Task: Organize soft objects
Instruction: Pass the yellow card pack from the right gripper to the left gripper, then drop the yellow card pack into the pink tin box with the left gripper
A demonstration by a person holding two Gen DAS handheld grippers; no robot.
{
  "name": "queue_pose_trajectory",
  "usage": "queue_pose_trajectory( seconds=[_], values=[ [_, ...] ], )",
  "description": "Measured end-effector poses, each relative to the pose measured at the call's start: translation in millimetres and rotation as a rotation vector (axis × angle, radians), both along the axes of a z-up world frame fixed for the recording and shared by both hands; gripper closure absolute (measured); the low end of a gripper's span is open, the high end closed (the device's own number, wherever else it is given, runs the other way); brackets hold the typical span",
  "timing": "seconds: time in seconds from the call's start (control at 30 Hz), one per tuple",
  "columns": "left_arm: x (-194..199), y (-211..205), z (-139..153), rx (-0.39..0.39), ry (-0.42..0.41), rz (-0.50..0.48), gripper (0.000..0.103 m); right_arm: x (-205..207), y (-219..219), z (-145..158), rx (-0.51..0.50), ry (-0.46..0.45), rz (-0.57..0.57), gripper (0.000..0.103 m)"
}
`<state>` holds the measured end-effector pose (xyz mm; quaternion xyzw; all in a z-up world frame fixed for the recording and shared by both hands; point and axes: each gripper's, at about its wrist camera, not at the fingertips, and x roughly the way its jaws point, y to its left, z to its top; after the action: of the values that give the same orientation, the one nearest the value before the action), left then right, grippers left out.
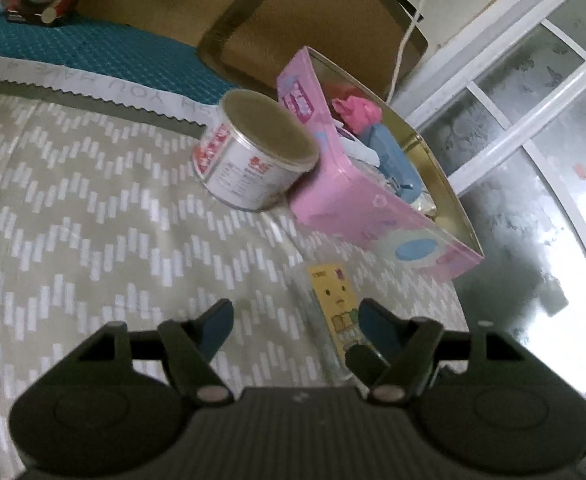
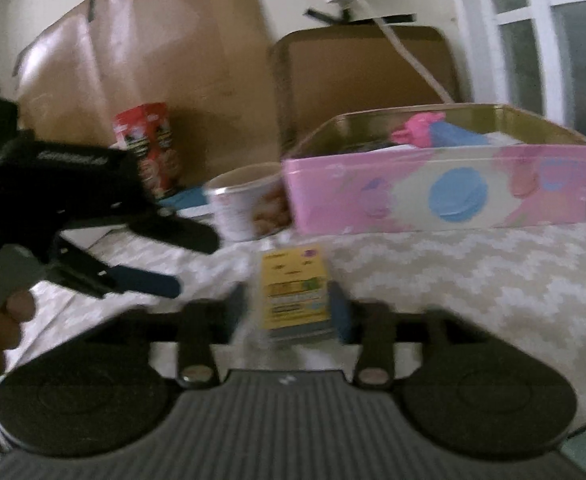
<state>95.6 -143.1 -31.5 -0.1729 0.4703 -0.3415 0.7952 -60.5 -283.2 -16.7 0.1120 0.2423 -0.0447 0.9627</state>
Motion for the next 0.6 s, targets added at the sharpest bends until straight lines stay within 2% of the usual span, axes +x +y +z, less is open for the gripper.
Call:
queue_pose_trajectory(
  seconds=[0.13, 0.27, 0.37, 0.43, 0.5, 0.6],
  values=[
    [-1, -14, -2, -0.002, 0.013, -0.043, 0.032, 9, -7, -8, 0.011, 0.065, 0.011, 0.04],
    [-5, -30, 0, 0.001, 0.013, -0.096, 0.032, 13, 14, -12, -0.106, 0.073, 0.086, 0.044],
    [-6, -38, -5, 0.02, 0.024, -0.116, 0.039, 11, 19, -12, -0.057, 0.057, 0.109, 0.045],
    [-8, -38, -5, 0.039, 0.002, -0.107, 0.058, 8, 14, -11, -0.007, 0.042, 0.093, 0.045],
    [-10, -34, -2, 0.047, -0.012, -0.101, 0.061, 2, 6, -6, 0.032, 0.017, 0.08, 0.045],
    [-12, -32, 13, 0.012, -0.04, -0.123, 0.061, -6, 7, 11, -0.023, -0.06, 0.056, 0.045]
  ],
)
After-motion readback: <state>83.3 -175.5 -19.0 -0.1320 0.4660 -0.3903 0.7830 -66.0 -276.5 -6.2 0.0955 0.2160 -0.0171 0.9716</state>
